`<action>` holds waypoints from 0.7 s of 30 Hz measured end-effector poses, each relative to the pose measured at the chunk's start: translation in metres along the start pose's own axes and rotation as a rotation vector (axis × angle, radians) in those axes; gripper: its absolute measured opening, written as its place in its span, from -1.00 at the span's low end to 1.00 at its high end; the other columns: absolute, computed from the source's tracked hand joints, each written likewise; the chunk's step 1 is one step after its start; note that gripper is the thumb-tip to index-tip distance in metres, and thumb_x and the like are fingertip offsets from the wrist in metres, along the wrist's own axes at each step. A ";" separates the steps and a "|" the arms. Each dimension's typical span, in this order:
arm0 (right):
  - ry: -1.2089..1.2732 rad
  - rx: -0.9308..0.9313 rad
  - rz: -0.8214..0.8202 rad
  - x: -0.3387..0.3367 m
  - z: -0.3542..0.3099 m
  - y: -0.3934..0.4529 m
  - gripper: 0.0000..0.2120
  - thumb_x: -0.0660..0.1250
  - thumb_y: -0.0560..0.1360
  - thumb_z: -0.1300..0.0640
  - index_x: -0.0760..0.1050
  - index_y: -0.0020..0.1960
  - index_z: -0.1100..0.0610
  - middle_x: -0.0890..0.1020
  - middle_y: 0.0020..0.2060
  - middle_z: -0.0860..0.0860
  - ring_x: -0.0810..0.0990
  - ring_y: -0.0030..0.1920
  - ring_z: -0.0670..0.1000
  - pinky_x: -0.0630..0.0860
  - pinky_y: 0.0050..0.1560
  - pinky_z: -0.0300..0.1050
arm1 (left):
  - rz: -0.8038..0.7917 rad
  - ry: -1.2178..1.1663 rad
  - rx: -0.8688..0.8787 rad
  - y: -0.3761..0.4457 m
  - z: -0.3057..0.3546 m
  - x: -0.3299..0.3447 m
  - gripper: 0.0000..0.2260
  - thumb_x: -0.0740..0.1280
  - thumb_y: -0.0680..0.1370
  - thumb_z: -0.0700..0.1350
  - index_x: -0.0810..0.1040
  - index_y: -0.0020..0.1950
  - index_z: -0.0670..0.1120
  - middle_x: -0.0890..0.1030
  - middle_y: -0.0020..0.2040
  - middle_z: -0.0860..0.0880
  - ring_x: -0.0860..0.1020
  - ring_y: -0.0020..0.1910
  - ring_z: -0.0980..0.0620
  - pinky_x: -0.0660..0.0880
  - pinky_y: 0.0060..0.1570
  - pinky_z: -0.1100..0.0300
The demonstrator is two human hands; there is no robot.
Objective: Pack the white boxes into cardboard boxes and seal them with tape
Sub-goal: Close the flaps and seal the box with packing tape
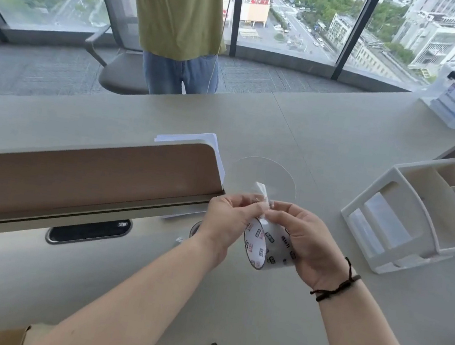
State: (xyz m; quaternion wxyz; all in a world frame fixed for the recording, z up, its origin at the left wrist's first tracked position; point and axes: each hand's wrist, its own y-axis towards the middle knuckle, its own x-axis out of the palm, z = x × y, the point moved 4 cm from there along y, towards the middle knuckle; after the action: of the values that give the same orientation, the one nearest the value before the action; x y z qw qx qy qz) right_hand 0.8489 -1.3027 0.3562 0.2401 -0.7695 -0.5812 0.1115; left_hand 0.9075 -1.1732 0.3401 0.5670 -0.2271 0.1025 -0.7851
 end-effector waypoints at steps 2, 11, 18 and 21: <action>-0.081 -0.011 -0.012 0.019 0.007 -0.008 -0.78 0.47 0.50 0.20 0.62 0.14 0.16 0.73 -0.09 0.14 0.65 -0.22 0.08 0.53 -0.18 -0.09 | 0.028 -0.006 0.016 -0.015 -0.005 -0.022 -0.97 0.55 0.45 -0.18 0.75 -0.16 -0.05 0.71 -0.17 -0.09 0.62 -0.21 -0.03 0.55 -0.04 0.07; -0.261 -0.088 -0.167 0.159 0.033 -0.068 -0.80 0.48 0.49 0.14 0.63 0.11 0.00 0.73 -0.18 -0.04 0.67 -0.23 -0.06 0.49 -0.29 -0.20 | 0.185 -0.104 0.117 -0.113 0.005 -0.159 -0.89 0.55 0.45 -0.21 0.73 -0.05 -0.15 0.73 -0.10 -0.12 0.65 -0.17 0.01 0.59 0.06 0.08; -0.406 -0.065 -0.405 0.297 0.072 -0.142 -0.73 0.49 0.46 0.14 0.62 0.15 0.01 0.71 -0.19 0.02 0.64 -0.24 -0.02 0.53 -0.28 -0.18 | 0.297 -0.301 0.091 -0.226 0.008 -0.295 -0.76 0.54 0.41 -0.26 0.62 0.03 -0.17 0.69 -0.12 -0.17 0.63 -0.22 -0.03 0.60 -0.14 0.17; -0.543 -0.051 -0.505 0.361 0.099 -0.170 -0.61 0.49 0.30 0.04 0.63 0.13 -0.05 0.73 -0.12 0.10 0.69 -0.21 0.03 0.64 -0.12 0.03 | 0.342 -0.289 0.086 -0.277 0.007 -0.367 -0.83 0.53 0.40 -0.22 0.64 -0.05 -0.17 0.67 -0.19 -0.13 0.62 -0.29 0.02 0.59 -0.10 0.14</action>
State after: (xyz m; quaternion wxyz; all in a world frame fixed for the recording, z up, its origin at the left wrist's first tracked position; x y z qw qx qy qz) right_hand 0.7690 -0.9015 0.3949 0.0779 -0.5501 -0.7977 0.2345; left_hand 0.7702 -0.7356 0.3746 0.7097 -0.2924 0.0236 -0.6405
